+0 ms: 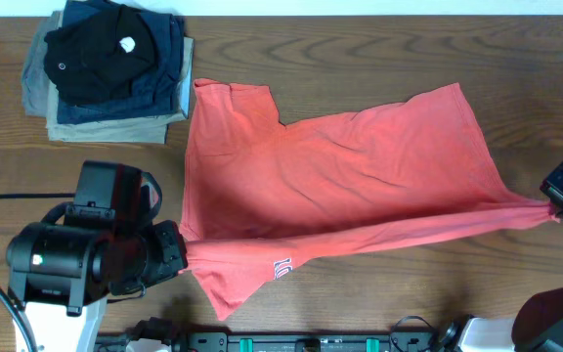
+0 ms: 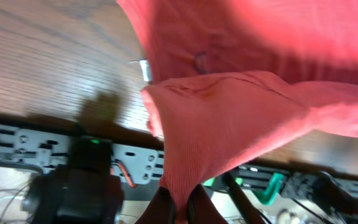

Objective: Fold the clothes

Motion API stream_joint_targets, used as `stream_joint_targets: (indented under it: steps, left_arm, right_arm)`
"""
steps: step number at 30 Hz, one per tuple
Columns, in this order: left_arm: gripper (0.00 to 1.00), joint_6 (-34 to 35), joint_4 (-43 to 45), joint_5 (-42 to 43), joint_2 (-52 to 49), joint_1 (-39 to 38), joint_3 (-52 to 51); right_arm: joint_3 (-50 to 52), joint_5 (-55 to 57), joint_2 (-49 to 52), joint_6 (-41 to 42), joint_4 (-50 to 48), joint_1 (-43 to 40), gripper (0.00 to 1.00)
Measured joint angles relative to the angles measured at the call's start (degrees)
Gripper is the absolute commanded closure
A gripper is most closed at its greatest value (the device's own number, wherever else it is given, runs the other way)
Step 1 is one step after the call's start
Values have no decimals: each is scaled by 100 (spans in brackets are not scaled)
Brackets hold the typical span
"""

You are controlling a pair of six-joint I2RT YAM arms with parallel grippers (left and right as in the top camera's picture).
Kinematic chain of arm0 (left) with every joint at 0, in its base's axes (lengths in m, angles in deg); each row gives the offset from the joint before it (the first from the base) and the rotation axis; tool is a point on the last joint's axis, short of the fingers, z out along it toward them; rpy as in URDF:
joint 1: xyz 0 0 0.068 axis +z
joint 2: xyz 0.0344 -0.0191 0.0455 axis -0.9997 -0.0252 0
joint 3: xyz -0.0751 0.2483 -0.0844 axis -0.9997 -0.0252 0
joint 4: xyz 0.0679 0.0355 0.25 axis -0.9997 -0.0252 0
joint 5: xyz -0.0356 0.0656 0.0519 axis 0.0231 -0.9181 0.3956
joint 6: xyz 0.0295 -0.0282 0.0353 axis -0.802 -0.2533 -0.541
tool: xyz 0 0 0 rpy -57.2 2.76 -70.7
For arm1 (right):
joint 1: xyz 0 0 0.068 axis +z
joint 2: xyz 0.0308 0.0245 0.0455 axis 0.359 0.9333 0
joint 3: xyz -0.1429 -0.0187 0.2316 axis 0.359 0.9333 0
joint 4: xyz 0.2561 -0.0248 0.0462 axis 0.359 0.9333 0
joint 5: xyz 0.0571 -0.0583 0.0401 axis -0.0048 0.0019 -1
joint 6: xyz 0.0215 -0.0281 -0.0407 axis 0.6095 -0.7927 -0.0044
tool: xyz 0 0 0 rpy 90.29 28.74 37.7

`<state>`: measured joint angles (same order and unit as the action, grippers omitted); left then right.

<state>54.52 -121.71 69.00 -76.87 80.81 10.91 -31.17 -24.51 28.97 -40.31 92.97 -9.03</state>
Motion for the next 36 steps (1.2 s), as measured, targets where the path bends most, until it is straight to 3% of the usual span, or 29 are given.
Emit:
stream_joint_targets:
  steps: [9, 16, 21, 29, 36]
  left_arm:
    - [94, 212, 0, 173, 44, -1040, 0]
    - [94, 852, -2, -1351, -407, -1364, 0]
    - [94, 1010, -2, -1864, -1005, -1292, 0]
    - [94, 920, -2, -1670, -1486, -1294, 0]
    - [94, 809, -2, -896, -796, -1438, -4]
  right_arm:
    - [0, 538, -181, 444, 164, -11, 99]
    - [0, 546, -181, 595, -437, -11, 99]
    - [0, 435, -181, 640, -533, -11, 99]
    - [50, 428, -181, 675, -479, -11, 99]
    - [94, 579, -181, 678, -284, -11, 99]
